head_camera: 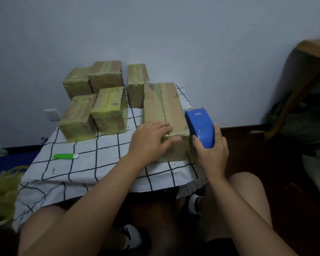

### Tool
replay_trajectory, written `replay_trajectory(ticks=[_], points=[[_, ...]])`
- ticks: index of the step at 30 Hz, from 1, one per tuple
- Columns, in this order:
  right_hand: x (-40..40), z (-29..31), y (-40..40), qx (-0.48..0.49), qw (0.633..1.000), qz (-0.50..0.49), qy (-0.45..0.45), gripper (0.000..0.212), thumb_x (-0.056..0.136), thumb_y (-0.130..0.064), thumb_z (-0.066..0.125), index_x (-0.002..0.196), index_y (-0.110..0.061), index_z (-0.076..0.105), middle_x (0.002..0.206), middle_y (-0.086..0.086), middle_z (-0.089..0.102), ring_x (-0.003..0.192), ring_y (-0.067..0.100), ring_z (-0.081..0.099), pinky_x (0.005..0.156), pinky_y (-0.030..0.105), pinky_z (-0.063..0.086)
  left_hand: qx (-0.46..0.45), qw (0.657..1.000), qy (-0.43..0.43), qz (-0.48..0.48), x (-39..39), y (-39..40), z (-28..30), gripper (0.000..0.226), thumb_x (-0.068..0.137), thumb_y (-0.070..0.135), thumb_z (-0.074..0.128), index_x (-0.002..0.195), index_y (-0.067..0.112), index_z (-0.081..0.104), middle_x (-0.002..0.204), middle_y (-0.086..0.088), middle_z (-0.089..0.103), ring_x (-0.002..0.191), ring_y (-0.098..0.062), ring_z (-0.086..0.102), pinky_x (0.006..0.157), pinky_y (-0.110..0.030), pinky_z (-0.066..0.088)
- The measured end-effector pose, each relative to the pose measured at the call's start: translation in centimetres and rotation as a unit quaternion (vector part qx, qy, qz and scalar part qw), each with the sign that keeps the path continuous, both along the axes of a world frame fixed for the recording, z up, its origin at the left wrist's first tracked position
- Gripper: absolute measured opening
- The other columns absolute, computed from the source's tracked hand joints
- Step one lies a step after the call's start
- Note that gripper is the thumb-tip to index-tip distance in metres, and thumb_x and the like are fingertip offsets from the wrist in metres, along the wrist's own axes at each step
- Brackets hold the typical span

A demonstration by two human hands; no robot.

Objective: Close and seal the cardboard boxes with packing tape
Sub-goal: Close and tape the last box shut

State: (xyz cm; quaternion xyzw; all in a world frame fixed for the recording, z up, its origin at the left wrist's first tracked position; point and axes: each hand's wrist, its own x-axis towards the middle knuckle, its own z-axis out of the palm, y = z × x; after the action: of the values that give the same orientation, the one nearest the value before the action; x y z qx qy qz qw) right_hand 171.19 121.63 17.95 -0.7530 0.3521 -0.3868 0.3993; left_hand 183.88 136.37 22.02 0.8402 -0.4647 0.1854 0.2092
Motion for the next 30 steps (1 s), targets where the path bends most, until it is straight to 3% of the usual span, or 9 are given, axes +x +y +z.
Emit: replay_trajectory(ticks=[2,6,10,14,16,18,23,27,30], points=[[0.0,-0.2,0.0,-0.003,1.000,-0.003,-0.006,0.074,0.086,-0.036,0.073,0.150,-0.024,0.039,0.110,0.001,0.045,0.094,0.014,0.047,0.079,0.028,0.038,-0.037,0.999,0.017,-0.024,0.9,0.4,-0.1,0.049,0.093,0.058,0.039,0.115,0.028,0.072,0.122,0.011,0.068,0.108,-0.018,0.062,0.088,-0.037,0.046],[0.2,-0.4,-0.1,-0.005,1.000,-0.014,-0.006,0.075,0.086,-0.035,0.074,0.150,-0.023,0.040,0.110,-0.001,0.043,0.094,0.012,0.046,0.080,0.025,0.036,-0.027,0.991,-0.127,-0.031,0.6,0.1,-1.7,0.040,0.097,0.045,0.045,0.116,0.021,0.071,0.120,0.006,0.069,0.102,-0.019,0.062,0.075,-0.030,0.036],[0.3,-0.4,0.0,0.000,1.000,-0.015,-0.009,0.074,0.085,-0.034,0.075,0.150,-0.022,0.040,0.110,-0.002,0.044,0.095,0.011,0.046,0.082,0.026,0.037,0.035,0.985,-0.164,-0.038,0.7,1.1,-2.1,0.050,0.093,0.047,0.054,0.133,0.017,0.059,0.135,0.002,0.061,0.120,-0.021,0.057,0.086,-0.034,0.044],[0.3,0.2,0.0,0.007,1.000,-0.005,-0.001,0.075,0.086,-0.036,0.074,0.151,-0.024,0.039,0.109,0.000,0.044,0.093,0.014,0.046,0.080,0.026,0.037,0.076,0.996,-0.035,-0.042,0.3,2.1,-0.7,0.076,0.086,0.065,0.055,0.147,0.022,0.040,0.154,0.005,0.039,0.134,-0.019,0.045,0.100,-0.039,0.044],[0.3,0.2,0.0,0.007,1.000,-0.004,0.002,0.075,0.086,-0.036,0.074,0.151,-0.023,0.039,0.109,0.001,0.045,0.092,0.015,0.047,0.078,0.026,0.037,-0.009,0.994,0.097,-0.042,0.8,2.2,0.0,0.062,0.089,0.064,0.051,0.135,0.024,0.054,0.154,0.007,0.038,0.130,-0.017,0.047,0.094,-0.038,0.047],[0.3,0.1,0.0,0.005,1.000,-0.006,0.002,0.074,0.086,-0.036,0.074,0.151,-0.023,0.039,0.109,0.002,0.045,0.092,0.015,0.048,0.078,0.026,0.037,-0.085,0.985,0.141,-0.053,1.5,2.4,-0.3,0.048,0.092,0.058,0.046,0.118,0.024,0.067,0.145,0.003,0.049,0.131,-0.022,0.044,0.102,-0.042,0.043],[0.3,-0.1,0.0,0.001,1.000,-0.008,-0.006,0.075,0.086,-0.035,0.074,0.151,-0.022,0.040,0.109,0.000,0.044,0.094,0.014,0.047,0.079,0.027,0.037,-0.123,0.987,0.096,-0.049,1.8,1.9,-2.0,0.046,0.092,0.053,0.046,0.110,0.021,0.074,0.124,0.002,0.065,0.127,-0.027,0.048,0.102,-0.027,0.034],[0.5,-0.4,-0.1,-0.014,1.000,-0.015,-0.004,0.074,0.085,-0.034,0.075,0.150,-0.021,0.041,0.108,0.001,0.044,0.092,0.013,0.046,0.079,0.026,0.037,-0.109,0.992,-0.006,-0.063,2.5,1.9,-3.8,0.046,0.098,0.053,0.041,0.121,0.021,0.064,0.128,-0.007,0.063,0.126,-0.034,0.050,0.102,-0.040,0.043],[0.5,-0.4,0.0,-0.018,1.000,-0.017,-0.002,0.074,0.085,-0.033,0.076,0.150,-0.019,0.042,0.108,0.001,0.044,0.093,0.014,0.046,0.080,0.027,0.037,-0.074,0.994,-0.003,-0.084,2.7,2.6,-3.7,0.044,0.094,0.049,0.050,0.131,0.026,0.053,0.138,-0.007,0.055,0.134,-0.033,0.043,0.104,-0.044,0.041]])
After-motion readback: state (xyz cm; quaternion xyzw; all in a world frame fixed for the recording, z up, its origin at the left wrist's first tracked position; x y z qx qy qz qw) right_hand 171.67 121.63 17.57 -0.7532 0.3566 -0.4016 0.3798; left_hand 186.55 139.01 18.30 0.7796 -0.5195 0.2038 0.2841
